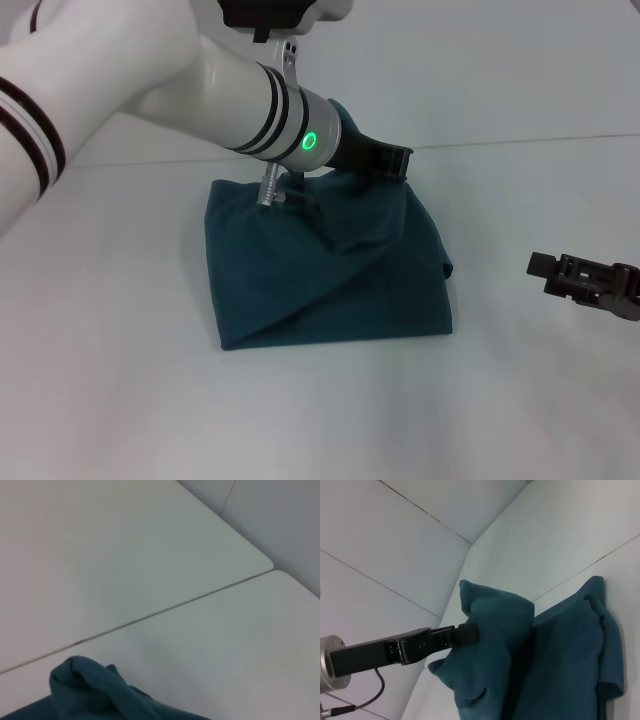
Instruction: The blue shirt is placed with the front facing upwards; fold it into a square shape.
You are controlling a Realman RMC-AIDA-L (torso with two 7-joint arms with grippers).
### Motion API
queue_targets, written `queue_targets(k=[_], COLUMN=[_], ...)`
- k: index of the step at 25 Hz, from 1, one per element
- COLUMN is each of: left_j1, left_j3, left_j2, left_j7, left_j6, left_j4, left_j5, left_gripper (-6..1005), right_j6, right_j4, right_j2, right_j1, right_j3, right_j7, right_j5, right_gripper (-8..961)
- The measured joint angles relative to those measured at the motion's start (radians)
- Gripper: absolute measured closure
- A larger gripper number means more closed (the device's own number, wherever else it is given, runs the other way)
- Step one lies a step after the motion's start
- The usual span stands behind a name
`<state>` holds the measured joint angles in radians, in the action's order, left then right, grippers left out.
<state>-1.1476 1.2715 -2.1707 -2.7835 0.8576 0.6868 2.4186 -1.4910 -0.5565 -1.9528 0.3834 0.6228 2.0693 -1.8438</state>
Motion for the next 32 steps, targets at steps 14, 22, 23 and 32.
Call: queue_targets(k=[14, 22, 23, 32], left_j1=[-0.008, 0.004, 0.004, 0.151], left_j3=[-0.002, -0.006, -0.007, -0.201], left_j2=[0.001, 0.002, 0.002, 0.01], left_j7=[0.007, 0.031, 0.033, 0.033], left_j6=[-0.02, -0.019, -0.017, 0.149], left_j4=[-0.001, 0.021, 0.021, 0.166], left_j5=[-0.036, -0.087, -0.087, -0.145], left_gripper=[717, 525, 506, 288], right_j6=[0.002, 0.002, 0.002, 0.001], right_j4=[0.0, 0.0, 0.0, 0.0], right_j2=[0.002, 0.005, 0.006, 0.012], right_j1=[0.0, 0.0, 0.0, 0.001], right_j3=[0.0, 0.0, 0.0, -0.003], right_j7=[0.001, 0.002, 0.002, 0.002], right_j5=[-0.001, -0.002, -0.003, -0.025], right_gripper=[101, 103, 103, 105])
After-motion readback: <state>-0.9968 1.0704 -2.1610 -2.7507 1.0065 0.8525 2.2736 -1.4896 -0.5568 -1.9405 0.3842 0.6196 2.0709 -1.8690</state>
